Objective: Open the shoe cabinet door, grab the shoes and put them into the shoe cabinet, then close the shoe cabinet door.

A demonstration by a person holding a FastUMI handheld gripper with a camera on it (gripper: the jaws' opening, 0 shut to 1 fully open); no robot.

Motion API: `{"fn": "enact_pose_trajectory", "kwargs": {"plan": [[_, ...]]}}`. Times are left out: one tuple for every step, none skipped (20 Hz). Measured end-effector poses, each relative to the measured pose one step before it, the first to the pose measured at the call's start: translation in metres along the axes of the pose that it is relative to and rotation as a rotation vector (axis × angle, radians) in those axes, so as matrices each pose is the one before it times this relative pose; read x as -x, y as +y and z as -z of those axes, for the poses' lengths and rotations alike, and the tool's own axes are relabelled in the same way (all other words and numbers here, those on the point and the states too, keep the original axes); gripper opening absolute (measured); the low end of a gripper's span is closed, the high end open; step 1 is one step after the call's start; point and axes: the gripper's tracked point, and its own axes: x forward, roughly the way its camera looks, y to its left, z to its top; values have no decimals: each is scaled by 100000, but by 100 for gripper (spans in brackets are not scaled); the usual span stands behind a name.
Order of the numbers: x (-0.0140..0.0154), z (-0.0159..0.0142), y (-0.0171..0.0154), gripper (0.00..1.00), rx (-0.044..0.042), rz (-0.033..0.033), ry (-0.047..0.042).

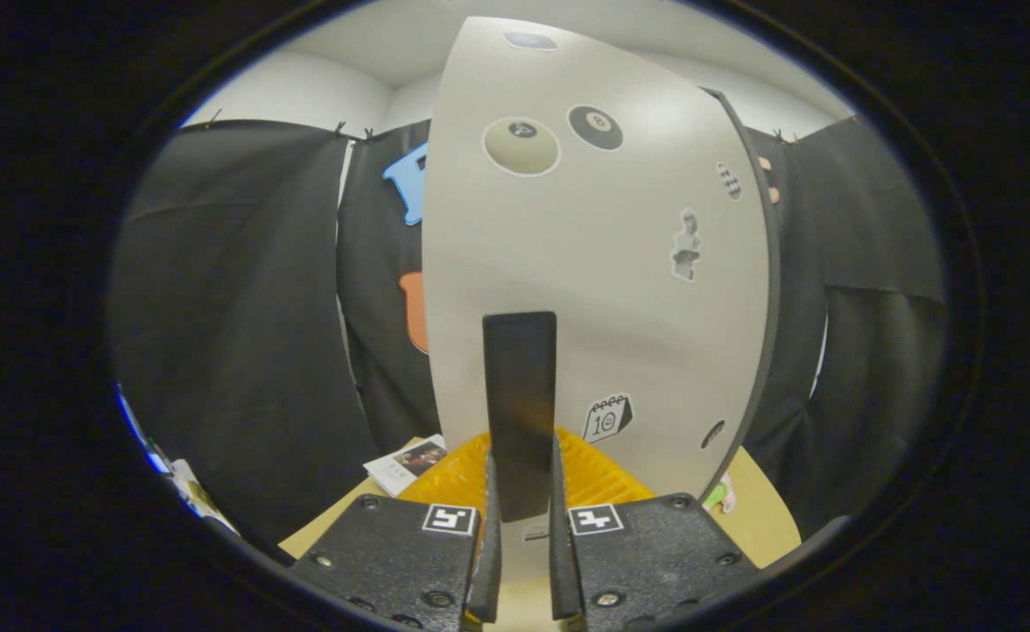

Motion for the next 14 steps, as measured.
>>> {"fn": "enact_pose_trajectory", "kwargs": {"plan": [[1547,194,-978,25,-29,824,-21],[1409,131,-986,25,-40,1056,-188],[1202,181,-1017,24,718,1138,-277],[1205,152,-1033,23,211,1380,-461],[1018,219,-1022,23,1010,589,-18],[1038,175,-1081,22,362,179,213],[812,37,-1184,21,274,-140,35],[769,76,-1164,20,291,200,101],[805,96,-1329,19,-324,815,-116],[705,105,-1375,18,-89,1109,117],[640,159,-1301,16,33,1354,-240],[609,132,-1373,15,390,1292,-170],[311,161,-1506,12,479,1552,-144],[472,41,-1820,10,372,1381,-650]]}}
